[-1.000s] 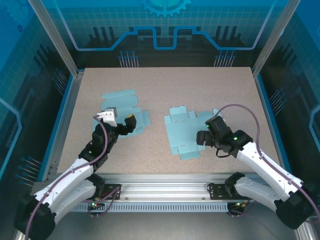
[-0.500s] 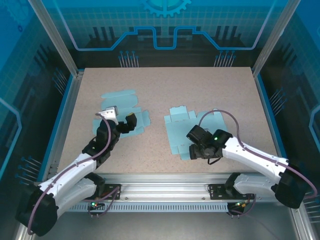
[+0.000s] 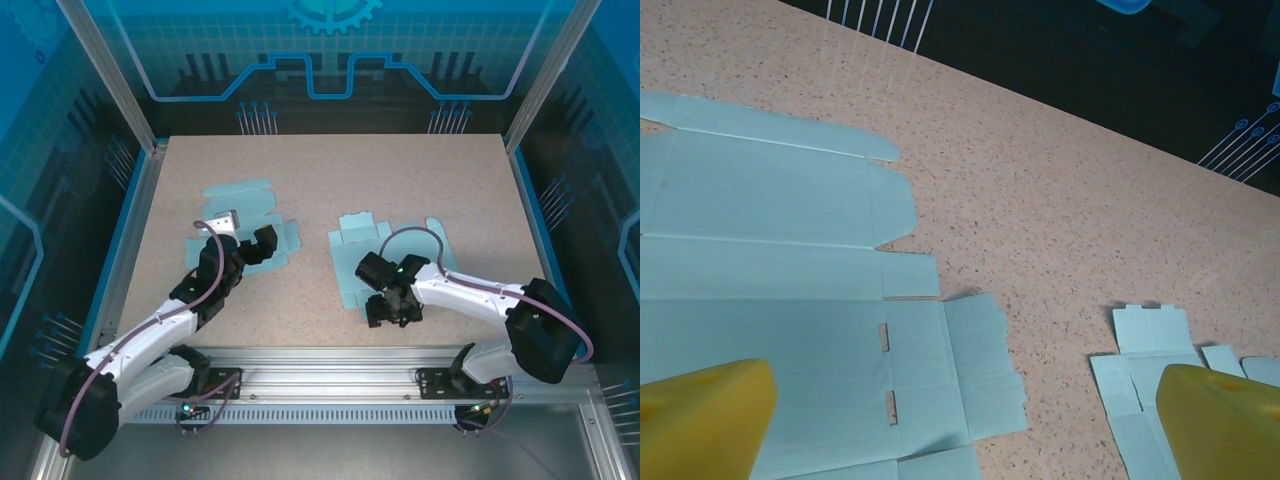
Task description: Fold the paper box
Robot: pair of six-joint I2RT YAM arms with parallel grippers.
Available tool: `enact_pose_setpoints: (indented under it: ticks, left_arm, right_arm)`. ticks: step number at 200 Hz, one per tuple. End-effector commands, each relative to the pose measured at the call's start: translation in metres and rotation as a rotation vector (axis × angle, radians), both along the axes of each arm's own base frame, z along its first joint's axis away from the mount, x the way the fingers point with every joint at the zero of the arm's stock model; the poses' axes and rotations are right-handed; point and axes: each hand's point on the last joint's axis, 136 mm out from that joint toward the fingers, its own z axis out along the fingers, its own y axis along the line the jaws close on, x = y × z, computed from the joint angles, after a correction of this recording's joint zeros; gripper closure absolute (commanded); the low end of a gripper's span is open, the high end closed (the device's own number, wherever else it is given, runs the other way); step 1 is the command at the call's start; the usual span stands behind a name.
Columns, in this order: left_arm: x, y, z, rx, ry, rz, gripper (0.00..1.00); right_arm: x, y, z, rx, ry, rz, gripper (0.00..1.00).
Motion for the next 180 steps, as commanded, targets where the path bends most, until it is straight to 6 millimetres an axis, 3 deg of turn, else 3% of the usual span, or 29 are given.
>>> enact_pose_setpoints:
  ticks: [1,59,87,112,172,180]
  left_arm:
    - [0.006,-0.009,0.012,-0.036,-0.011,-0.02,0.01]
    - [0.011,-0.014,0.01,-0.035,0.019,-0.031,0.01]
    - [0.009,-0.012,0.008,-0.049,0.029,-0.02,0.01]
    - [0.008,-0.014,0.005,-0.083,0.044,-0.02,0.01]
    - [0.009,-0.029,-0.016,-0.174,0.156,-0.037,0.03]
    - [0.01,-0.033,-0.019,-0.185,0.173,-0.047,0.04]
  right_arm:
    - [-0.019,0.0,-0.001,0.038,0.062,-0.008,0.26]
    - [-0.006,0.009,-0.024,0.073,0.065,-0.037,0.27]
    - [0.013,0.017,-0.032,0.117,0.011,-0.061,0.37]
    - [0.038,0.036,-0.033,0.203,-0.043,-0.08,0.43]
    - [0.098,0.091,-0.025,0.346,-0.16,-0.051,0.44]
    - [0.11,0.103,-0.016,0.374,-0.181,-0.047,0.44]
